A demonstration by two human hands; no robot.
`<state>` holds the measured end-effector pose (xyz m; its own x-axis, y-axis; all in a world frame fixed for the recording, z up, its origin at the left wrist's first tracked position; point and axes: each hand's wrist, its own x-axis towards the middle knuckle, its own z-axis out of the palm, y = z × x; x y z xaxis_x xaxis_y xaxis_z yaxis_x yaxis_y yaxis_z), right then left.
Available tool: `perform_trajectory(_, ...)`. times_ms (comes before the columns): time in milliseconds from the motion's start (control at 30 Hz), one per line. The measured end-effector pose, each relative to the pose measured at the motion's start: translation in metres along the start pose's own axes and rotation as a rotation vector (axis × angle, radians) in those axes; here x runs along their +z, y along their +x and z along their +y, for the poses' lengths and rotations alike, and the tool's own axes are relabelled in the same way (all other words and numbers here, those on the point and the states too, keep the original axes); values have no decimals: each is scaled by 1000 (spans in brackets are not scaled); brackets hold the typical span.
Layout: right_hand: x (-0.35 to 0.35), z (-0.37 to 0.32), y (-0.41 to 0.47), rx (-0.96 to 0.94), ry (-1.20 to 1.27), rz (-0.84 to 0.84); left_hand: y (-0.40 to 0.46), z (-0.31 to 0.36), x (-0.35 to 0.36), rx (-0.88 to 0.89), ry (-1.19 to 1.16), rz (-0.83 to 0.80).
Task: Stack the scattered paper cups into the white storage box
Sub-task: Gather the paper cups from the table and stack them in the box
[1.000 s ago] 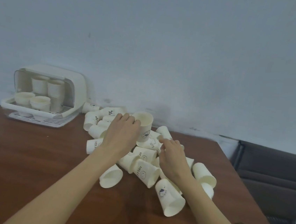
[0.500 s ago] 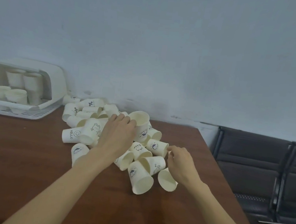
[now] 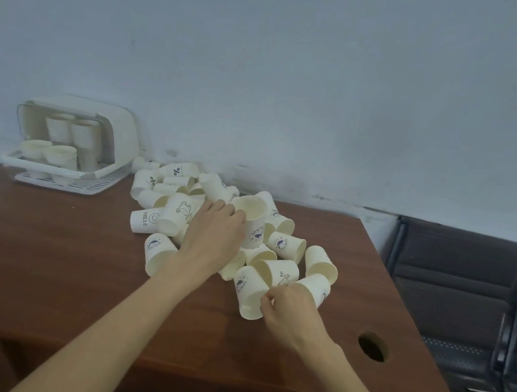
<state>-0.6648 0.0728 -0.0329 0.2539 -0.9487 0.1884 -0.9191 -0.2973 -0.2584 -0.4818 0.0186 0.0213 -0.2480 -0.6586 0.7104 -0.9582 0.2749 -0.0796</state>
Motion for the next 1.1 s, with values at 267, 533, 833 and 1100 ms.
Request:
perform_trajectory(267, 36, -48, -2, 311, 147, 54, -12, -12, -14, -34, -4, -26)
perform_trajectory(533, 45, -67, -3, 502, 256, 198, -23, -20, -24, -37, -27, -17)
perform_trajectory(833, 25, -78, -7, 383, 122, 288, -35, -26, -38, -45, -24, -25)
perform_trajectory(1100, 0, -103, 9, 237, 26, 358, -51, -56, -51, -97, -7, -77)
